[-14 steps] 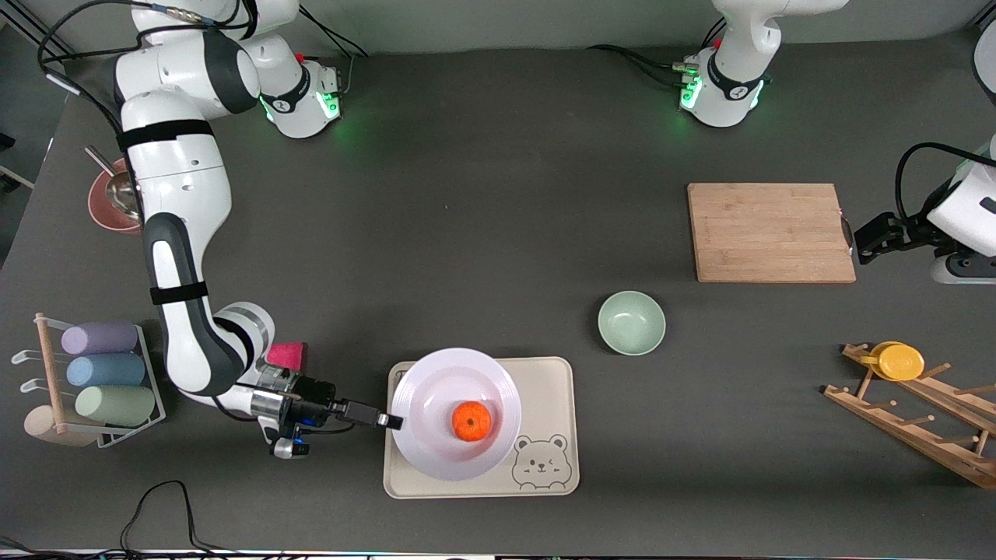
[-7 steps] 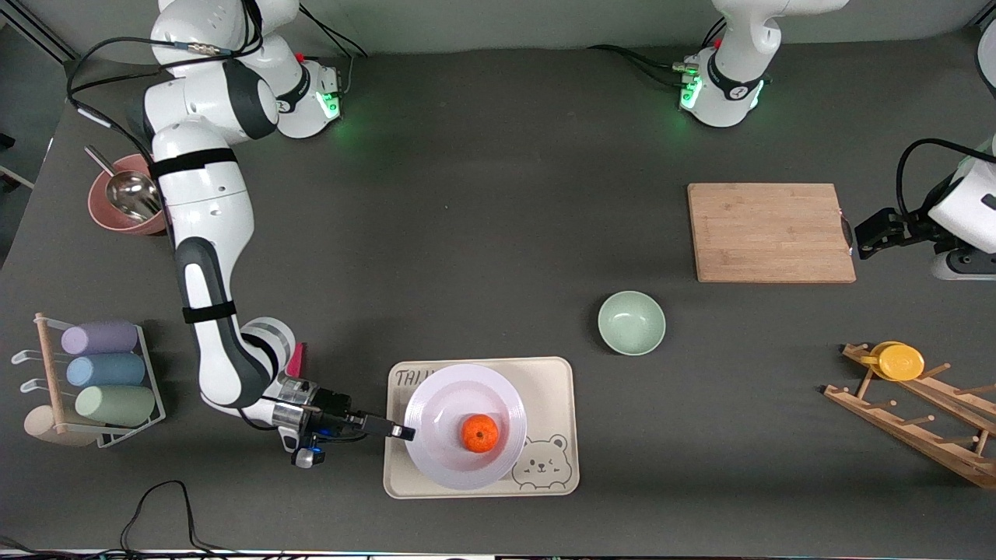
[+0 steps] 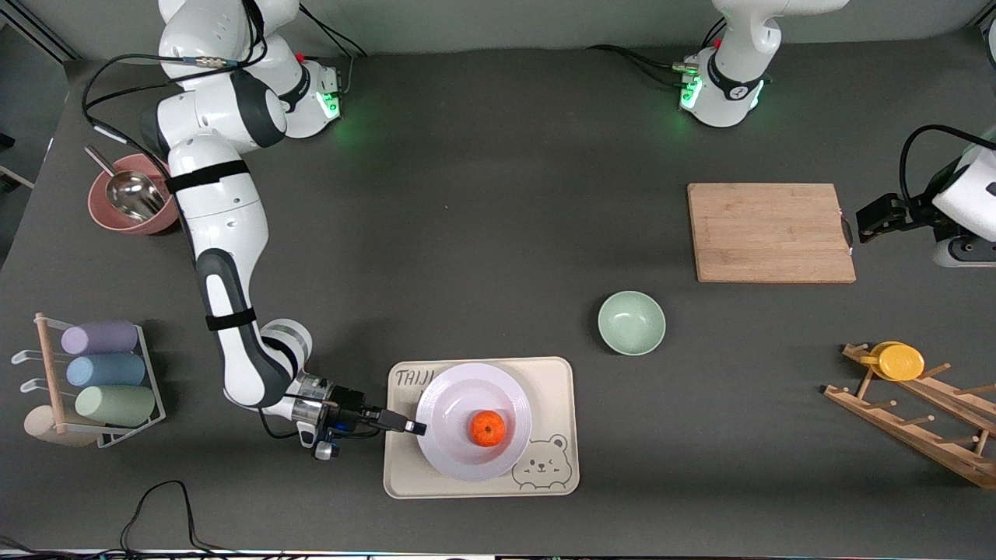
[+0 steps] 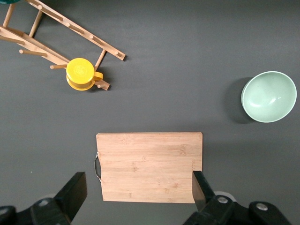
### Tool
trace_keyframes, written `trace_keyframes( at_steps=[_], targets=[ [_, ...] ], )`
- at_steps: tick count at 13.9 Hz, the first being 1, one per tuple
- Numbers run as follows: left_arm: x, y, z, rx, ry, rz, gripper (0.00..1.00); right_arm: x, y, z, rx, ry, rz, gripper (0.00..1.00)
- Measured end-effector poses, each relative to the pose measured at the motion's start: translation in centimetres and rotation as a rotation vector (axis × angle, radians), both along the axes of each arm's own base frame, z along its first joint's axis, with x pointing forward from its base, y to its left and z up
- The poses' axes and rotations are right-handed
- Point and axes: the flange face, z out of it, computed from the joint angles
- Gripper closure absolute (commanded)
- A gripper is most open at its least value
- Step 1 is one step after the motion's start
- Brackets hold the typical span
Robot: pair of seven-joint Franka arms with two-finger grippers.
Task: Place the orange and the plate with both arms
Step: 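Lower the plate onto the bear tray and open the right gripper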
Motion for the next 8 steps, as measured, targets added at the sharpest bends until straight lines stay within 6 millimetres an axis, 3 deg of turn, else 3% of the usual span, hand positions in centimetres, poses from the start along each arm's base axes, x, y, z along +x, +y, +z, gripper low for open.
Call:
trace_keyframes(
  at_steps=[8],
  targets=[
    [-0.59,0.38,-0.50,0.042,0.055,0.009,0.00,-0.48,1.07,-1.04,-0.008,-0.058,0.011,1.00]
  ],
)
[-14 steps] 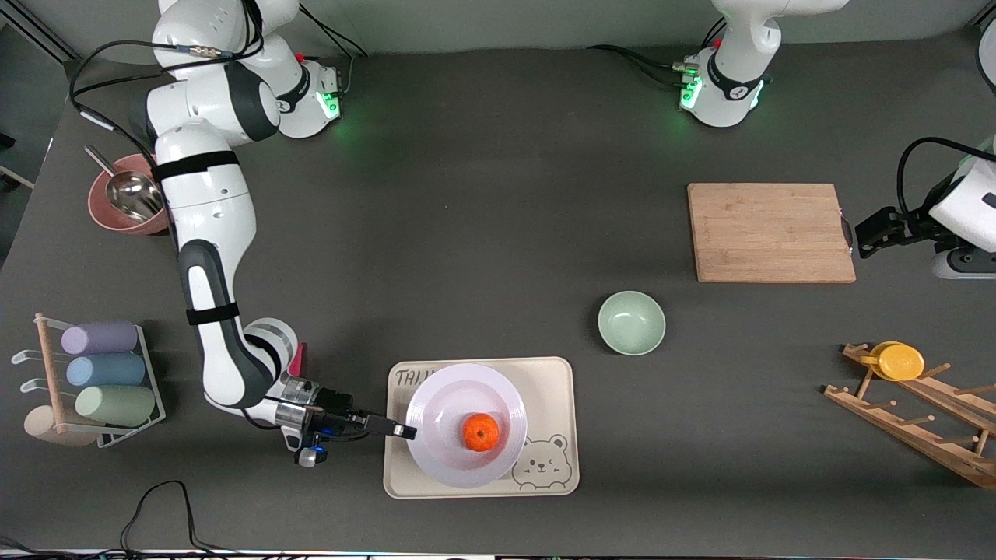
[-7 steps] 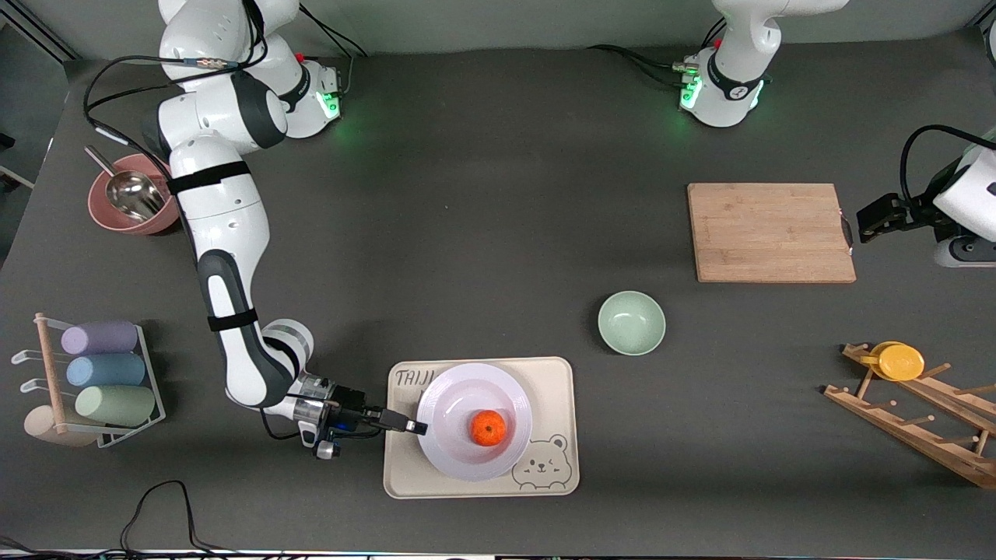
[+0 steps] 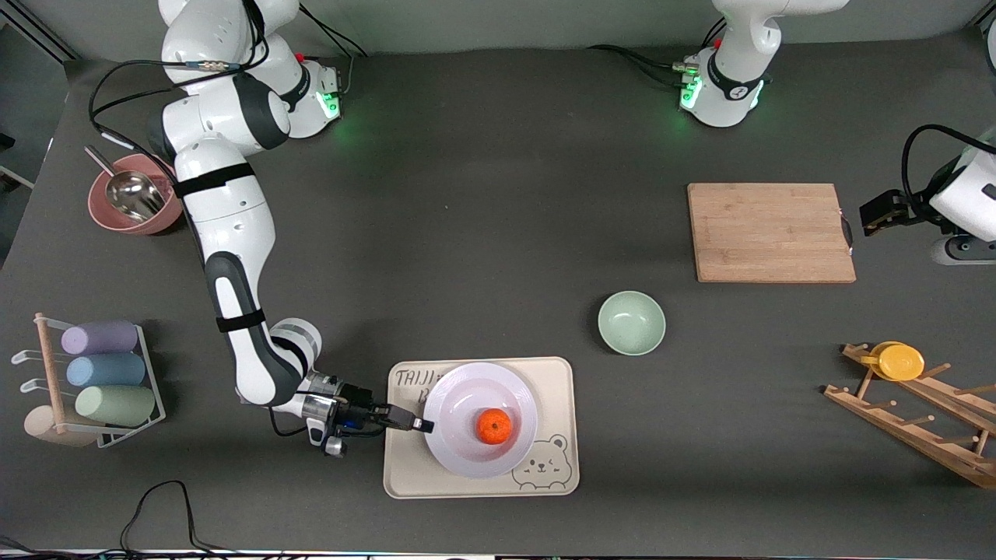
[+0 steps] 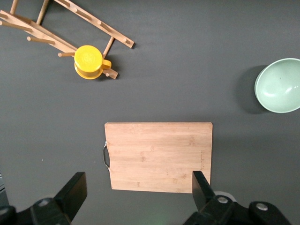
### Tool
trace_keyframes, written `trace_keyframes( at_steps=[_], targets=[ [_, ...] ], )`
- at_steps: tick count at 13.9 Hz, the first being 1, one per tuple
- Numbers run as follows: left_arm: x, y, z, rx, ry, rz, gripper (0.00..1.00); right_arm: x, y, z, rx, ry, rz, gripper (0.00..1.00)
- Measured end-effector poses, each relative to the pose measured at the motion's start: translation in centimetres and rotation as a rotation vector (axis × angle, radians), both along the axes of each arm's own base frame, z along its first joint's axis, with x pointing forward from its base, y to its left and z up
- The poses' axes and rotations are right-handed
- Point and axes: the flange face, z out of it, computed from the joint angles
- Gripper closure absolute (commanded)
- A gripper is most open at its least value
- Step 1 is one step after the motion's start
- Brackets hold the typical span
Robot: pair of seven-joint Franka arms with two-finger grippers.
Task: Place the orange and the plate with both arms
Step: 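Lower the plate onto the bear tray and open the right gripper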
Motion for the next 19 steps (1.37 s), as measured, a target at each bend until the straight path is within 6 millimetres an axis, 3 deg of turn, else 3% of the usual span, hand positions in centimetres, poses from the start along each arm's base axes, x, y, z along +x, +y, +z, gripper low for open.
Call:
trace_keyframes(
  at_steps=[2,3,4,9,16,19],
  targets=[
    [0.0,-0.4,0.0,0.003,-0.001,0.028,0.00,0.0,0.0,0.0,0.000,-0.003,0.001,1.00],
    [0.0,-0.9,0.0,0.005,-0.003,0.037,0.00,0.0,0.0,0.0,0.000,-0.004,0.001,0.92],
    [-0.1,-1.7,0.0,0.007,-0.005,0.041,0.00,0.0,0.0,0.0,0.000,-0.004,0.001,0.74],
    [-0.1,-2.9,0.0,0.012,-0.010,0.040,0.00,0.0,0.4,0.2,0.009,-0.006,0.002,0.51],
    [-0.1,-3.6,0.0,0.012,-0.012,0.033,0.00,0.5,0.2,0.7,-0.007,-0.007,-0.025,0.53],
    [-0.1,-3.6,0.0,0.012,-0.012,0.033,0.00,1.1,-0.3,2.5,-0.042,0.018,-0.027,0.53]
  ],
)
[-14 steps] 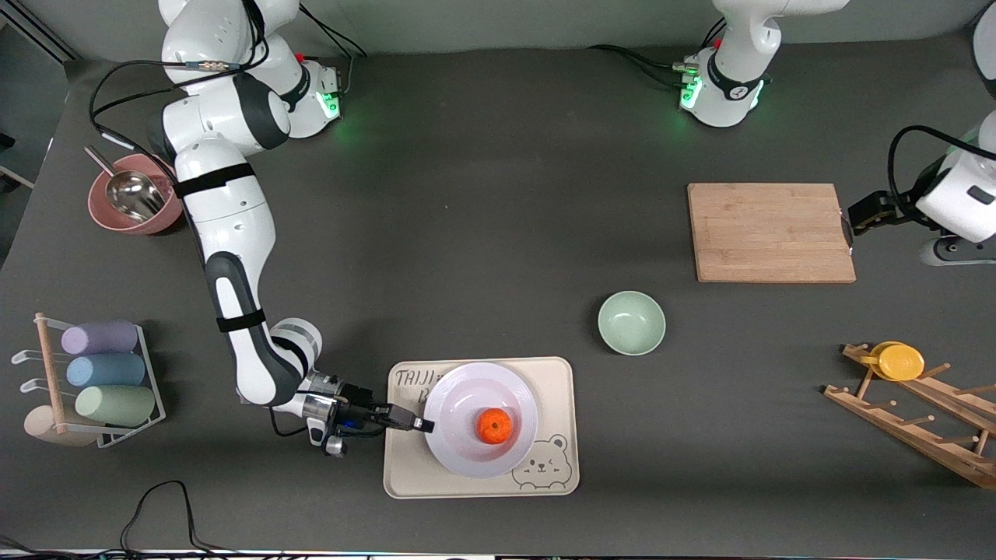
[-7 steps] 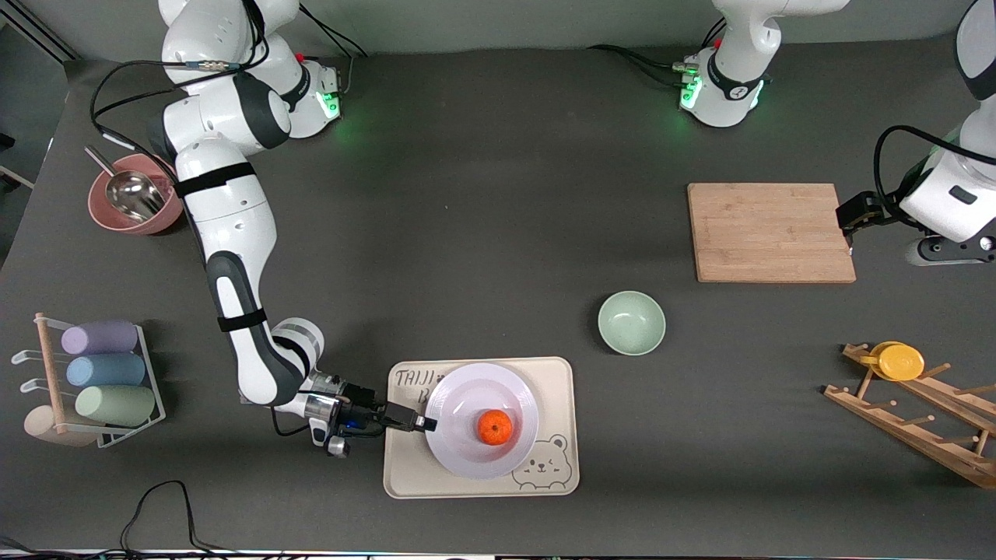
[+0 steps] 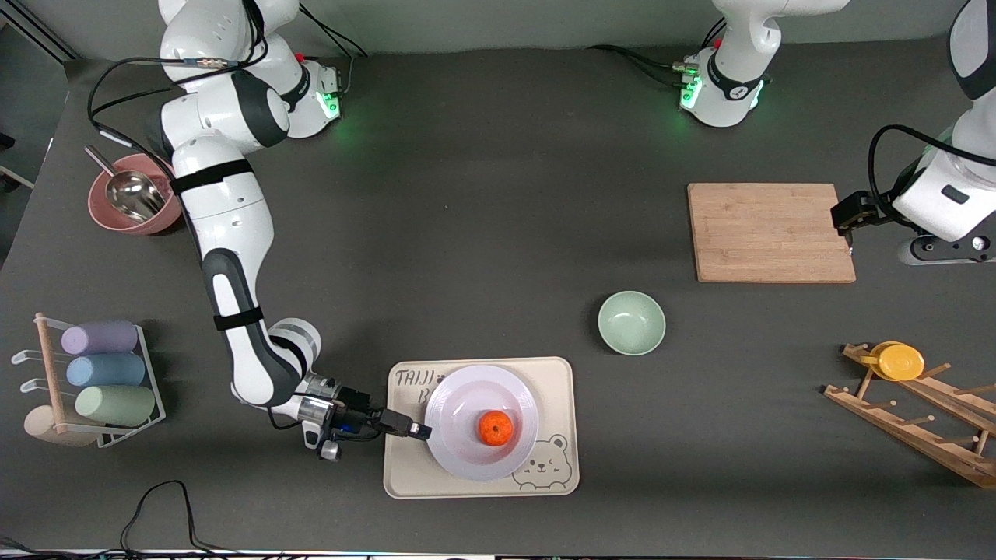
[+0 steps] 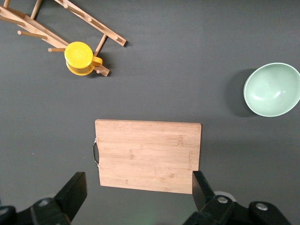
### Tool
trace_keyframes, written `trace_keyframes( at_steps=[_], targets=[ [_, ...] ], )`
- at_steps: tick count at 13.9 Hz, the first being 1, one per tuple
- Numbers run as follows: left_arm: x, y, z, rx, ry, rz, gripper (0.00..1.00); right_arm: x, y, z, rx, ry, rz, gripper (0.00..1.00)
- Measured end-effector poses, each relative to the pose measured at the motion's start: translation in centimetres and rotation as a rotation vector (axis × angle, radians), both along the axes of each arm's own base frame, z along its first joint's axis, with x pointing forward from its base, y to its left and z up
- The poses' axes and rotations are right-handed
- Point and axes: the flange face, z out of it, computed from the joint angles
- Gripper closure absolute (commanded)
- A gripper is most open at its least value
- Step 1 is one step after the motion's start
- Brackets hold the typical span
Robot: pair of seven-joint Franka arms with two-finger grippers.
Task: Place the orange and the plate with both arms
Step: 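Lower the plate onto the bear tray and open the right gripper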
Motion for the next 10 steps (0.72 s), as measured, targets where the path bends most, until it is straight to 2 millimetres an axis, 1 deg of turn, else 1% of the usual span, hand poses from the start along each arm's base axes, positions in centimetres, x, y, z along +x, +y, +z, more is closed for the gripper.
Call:
trace_keyframes(
  at_steps=[3,4,10],
  targets=[
    [0.0,0.0,0.0,0.000,0.000,0.000,0.00,0.3,-0.7,2.4,-0.039,0.031,0.007,0.52],
    [0.0,0.0,0.0,0.000,0.000,0.000,0.00,0.2,-1.1,2.8,-0.048,0.038,0.007,0.52],
    [0.0,-0.4,0.0,0.000,-0.001,-0.007,0.00,-0.5,-4.3,2.8,-0.147,0.057,0.026,0.52]
  ],
)
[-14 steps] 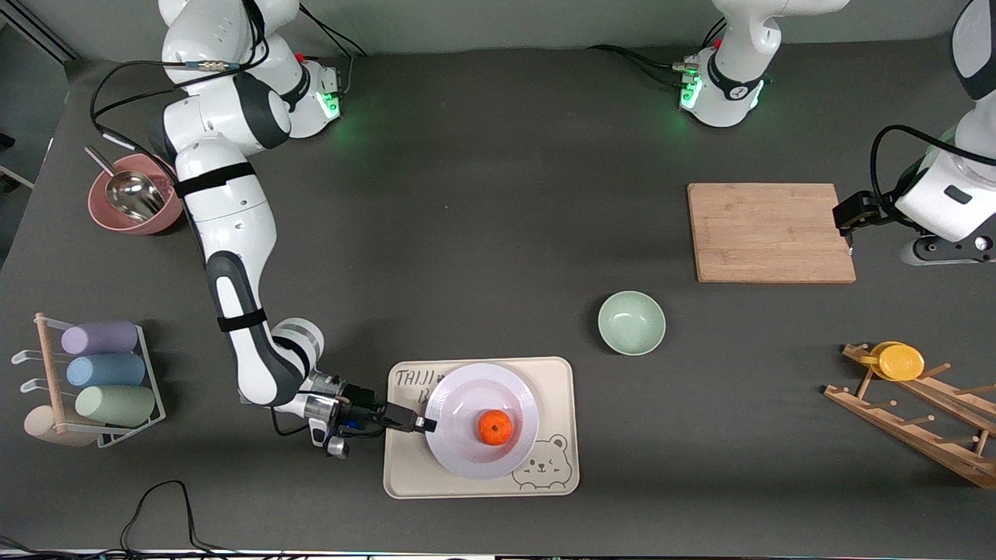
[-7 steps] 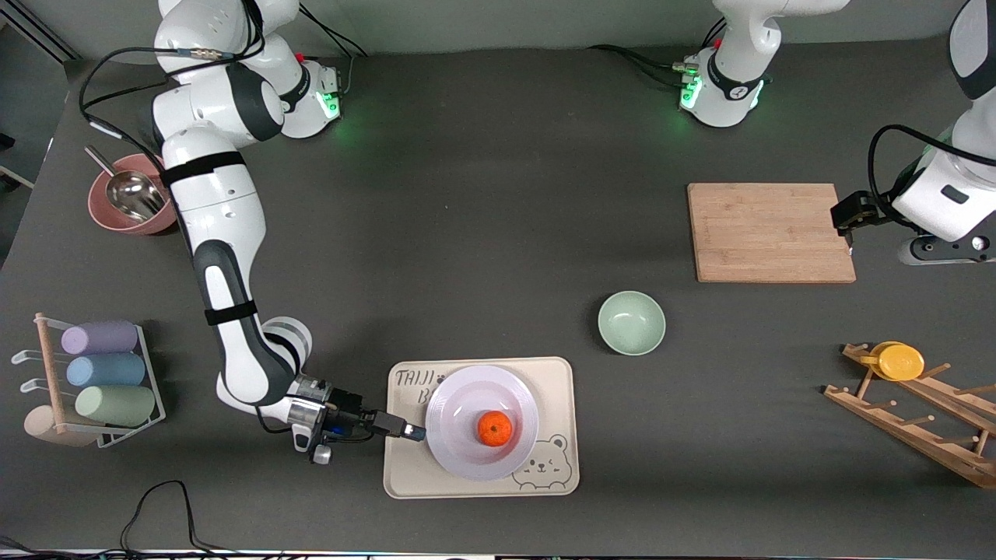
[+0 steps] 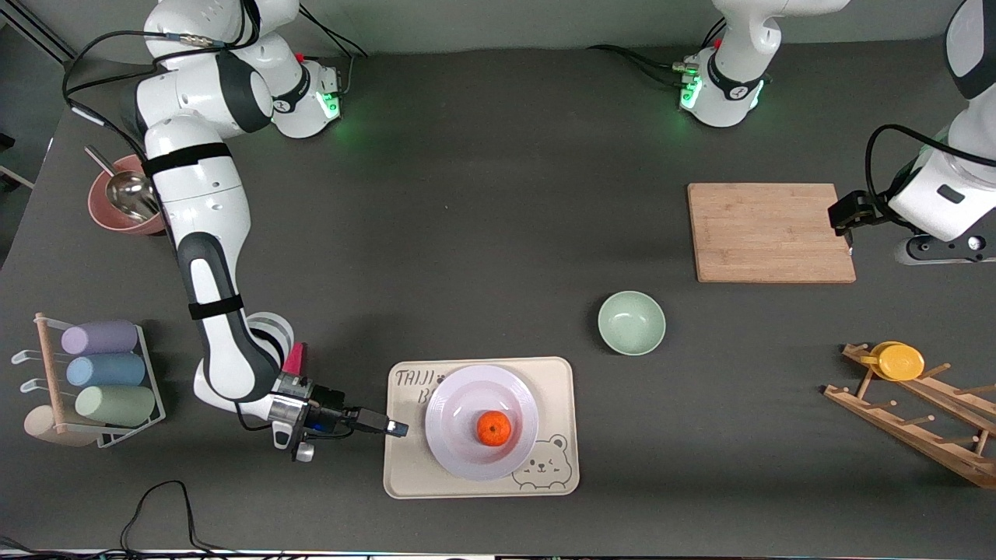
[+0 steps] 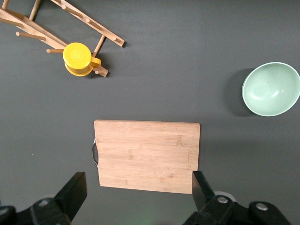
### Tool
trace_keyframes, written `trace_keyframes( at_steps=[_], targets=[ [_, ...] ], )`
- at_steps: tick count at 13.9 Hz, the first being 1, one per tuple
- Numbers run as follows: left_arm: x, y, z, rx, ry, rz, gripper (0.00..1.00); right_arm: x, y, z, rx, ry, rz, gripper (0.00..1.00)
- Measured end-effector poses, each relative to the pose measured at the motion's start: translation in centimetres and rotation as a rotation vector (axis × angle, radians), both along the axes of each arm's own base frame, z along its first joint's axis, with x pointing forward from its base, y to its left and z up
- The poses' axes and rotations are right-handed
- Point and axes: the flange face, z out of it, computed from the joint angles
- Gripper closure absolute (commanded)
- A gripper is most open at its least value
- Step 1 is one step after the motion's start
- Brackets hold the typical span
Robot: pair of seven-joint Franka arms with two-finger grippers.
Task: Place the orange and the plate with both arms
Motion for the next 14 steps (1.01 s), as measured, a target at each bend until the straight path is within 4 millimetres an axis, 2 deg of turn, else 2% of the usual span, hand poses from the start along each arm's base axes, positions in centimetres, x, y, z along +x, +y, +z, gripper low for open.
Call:
trace_keyframes(
  at_steps=[2,5,8,9,11,13,14],
  targets=[
    [0.0,0.0,0.0,0.000,-0.002,-0.001,0.00,-0.4,-1.9,0.9,-0.069,0.018,0.021,0.49],
    [0.0,-0.1,0.0,0.000,-0.003,-0.001,0.00,-1.1,-5.9,4.6,-0.241,0.061,0.058,0.46],
    [0.1,-0.1,0.1,-0.001,-0.005,-0.002,0.00,-2.6,-8.6,10.2,-0.418,0.083,0.112,0.42],
    [0.1,-0.1,0.1,-0.001,-0.006,-0.002,0.00,-3.3,-9.3,12.2,-0.475,0.076,0.134,0.33],
    [0.1,-0.1,0.1,-0.001,-0.007,-0.002,0.00,-5.1,-11.2,16.0,-0.568,0.067,0.185,0.29],
    [0.1,-0.1,0.1,-0.001,-0.006,-0.002,0.00,-7.0,-14.1,19.7,-0.639,0.078,0.239,0.13],
    [0.1,-0.1,0.1,-0.001,-0.006,-0.002,0.00,-7.9,-15.8,21.6,-0.672,0.088,0.259,0.09]
  ],
)
